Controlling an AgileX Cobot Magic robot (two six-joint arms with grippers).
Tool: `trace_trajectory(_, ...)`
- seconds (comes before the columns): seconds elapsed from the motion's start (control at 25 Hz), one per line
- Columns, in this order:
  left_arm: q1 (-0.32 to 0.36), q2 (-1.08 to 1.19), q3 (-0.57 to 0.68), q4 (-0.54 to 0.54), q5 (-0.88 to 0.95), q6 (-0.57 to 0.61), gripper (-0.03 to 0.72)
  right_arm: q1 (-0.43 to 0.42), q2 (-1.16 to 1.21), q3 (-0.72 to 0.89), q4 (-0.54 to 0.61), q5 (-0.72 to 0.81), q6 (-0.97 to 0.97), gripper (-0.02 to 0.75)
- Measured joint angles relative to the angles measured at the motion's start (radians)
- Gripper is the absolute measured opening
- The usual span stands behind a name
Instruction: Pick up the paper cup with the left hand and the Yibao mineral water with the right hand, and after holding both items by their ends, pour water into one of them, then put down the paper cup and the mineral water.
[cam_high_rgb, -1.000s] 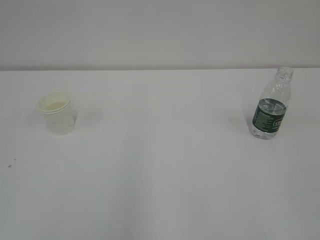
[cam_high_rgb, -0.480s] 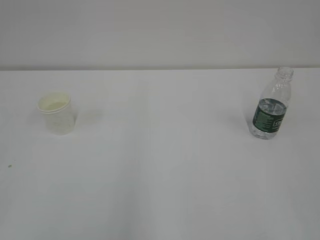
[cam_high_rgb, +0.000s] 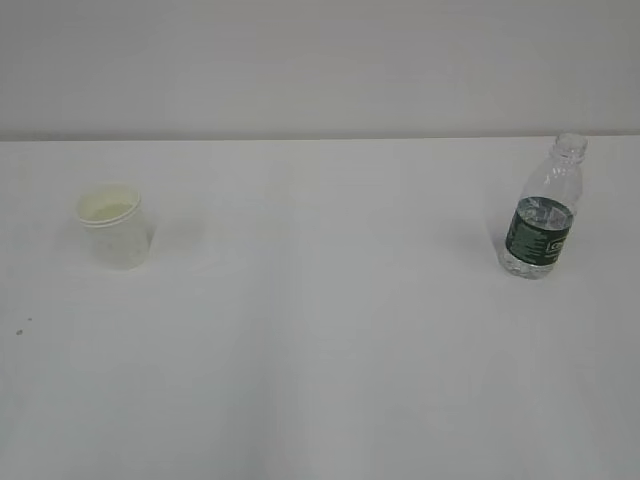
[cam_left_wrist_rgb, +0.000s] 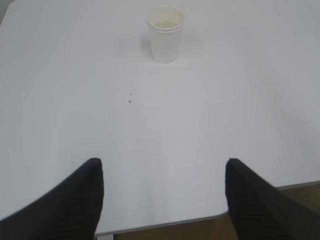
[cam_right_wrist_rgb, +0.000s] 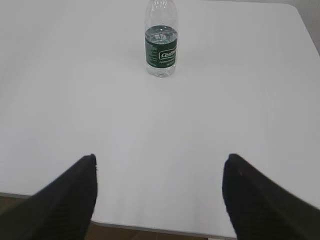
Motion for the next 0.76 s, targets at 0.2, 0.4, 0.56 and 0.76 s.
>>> trace_trajectory(0.2, 0.000, 0.000, 0.000, 0.000, 0.000, 0.000, 0.552, 0.000, 0.000, 0.000, 0.000, 0.000, 0.000, 0.590)
trace_trajectory(0.4, 0.000, 0.000, 0.000, 0.000, 0.000, 0.000, 0.538, 0.000, 0.000, 0.000, 0.000, 0.000, 0.000, 0.590)
trace_trajectory(0.56, 0.000, 0.000, 0.000, 0.000, 0.000, 0.000, 0.529, 0.000, 0.000, 0.000, 0.000, 0.000, 0.000, 0.589)
trace_trajectory(0.76, 0.000, 0.000, 0.000, 0.000, 0.000, 0.000, 0.521, 0.000, 0.000, 0.000, 0.000, 0.000, 0.000, 0.589)
